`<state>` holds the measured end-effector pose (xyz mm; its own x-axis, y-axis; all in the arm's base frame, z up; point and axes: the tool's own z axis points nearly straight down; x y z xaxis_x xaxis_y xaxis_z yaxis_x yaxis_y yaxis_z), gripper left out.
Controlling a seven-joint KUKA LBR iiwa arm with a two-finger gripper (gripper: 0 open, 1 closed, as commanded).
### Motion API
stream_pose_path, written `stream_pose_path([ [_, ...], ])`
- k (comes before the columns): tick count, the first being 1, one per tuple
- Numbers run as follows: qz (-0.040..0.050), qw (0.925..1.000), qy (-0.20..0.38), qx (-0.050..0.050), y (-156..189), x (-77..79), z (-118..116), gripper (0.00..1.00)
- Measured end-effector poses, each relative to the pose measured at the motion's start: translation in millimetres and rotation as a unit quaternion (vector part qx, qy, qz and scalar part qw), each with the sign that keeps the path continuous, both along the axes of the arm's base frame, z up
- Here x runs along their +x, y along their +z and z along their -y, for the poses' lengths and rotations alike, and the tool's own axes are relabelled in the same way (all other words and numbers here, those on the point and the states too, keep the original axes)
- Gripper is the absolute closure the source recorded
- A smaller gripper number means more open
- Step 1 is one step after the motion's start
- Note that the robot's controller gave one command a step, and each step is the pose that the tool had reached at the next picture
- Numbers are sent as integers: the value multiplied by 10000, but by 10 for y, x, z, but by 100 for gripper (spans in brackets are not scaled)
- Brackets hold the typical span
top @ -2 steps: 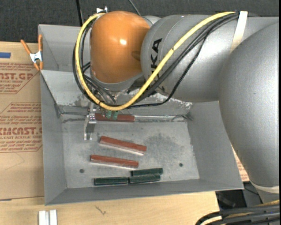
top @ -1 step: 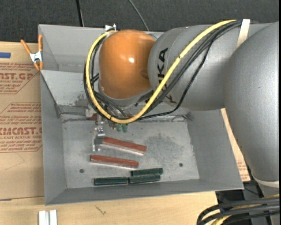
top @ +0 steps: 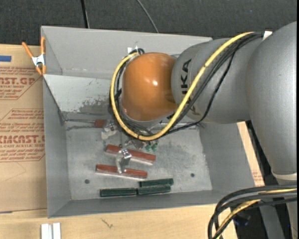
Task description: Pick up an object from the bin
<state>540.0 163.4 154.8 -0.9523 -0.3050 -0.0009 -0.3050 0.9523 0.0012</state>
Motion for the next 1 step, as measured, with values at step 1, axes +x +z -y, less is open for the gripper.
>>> stream_pose_path([
  [1,-6,10000,9,1,-725,-233,31,100],
])
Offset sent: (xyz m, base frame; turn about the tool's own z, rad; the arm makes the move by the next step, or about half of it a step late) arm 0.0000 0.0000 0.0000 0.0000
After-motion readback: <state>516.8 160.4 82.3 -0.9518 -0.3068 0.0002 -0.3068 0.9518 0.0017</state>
